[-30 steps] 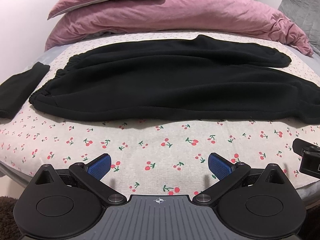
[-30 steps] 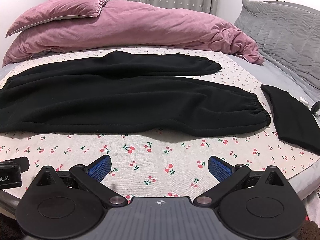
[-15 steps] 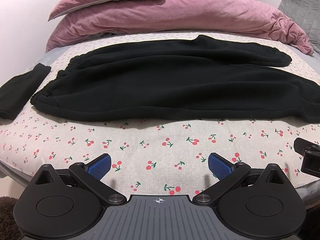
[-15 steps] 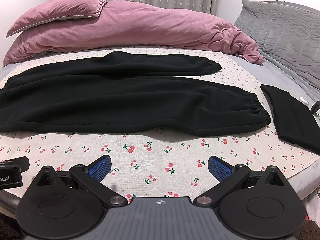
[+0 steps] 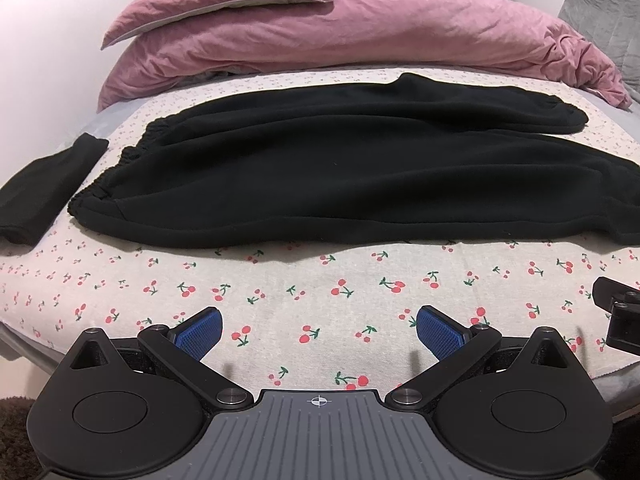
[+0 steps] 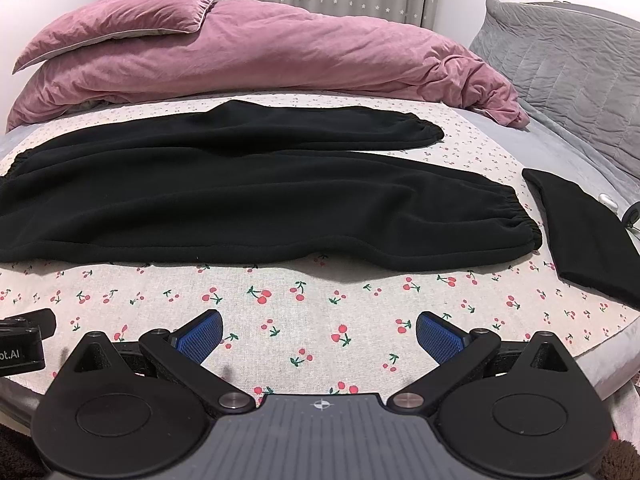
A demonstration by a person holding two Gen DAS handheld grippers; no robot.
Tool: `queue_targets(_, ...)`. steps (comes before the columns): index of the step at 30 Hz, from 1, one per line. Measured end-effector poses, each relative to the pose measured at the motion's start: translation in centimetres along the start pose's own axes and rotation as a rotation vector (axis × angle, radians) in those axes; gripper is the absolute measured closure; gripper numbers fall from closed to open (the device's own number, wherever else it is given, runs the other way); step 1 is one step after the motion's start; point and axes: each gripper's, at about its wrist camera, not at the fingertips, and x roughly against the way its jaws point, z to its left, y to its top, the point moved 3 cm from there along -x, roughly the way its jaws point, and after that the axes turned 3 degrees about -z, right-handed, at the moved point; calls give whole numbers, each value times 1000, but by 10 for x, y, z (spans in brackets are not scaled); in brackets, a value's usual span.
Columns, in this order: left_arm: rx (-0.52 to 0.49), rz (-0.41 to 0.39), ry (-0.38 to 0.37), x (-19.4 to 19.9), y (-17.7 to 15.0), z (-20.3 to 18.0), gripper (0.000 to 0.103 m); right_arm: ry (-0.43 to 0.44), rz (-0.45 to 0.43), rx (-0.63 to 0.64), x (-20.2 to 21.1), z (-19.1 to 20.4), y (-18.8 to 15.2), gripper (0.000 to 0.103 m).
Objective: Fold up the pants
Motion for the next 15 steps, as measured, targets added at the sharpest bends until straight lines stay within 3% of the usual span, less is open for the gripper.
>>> queue_targets(15, -20, -14, 29, -7, -1, 0, 0, -32, 14, 25, -6, -3, 1, 0)
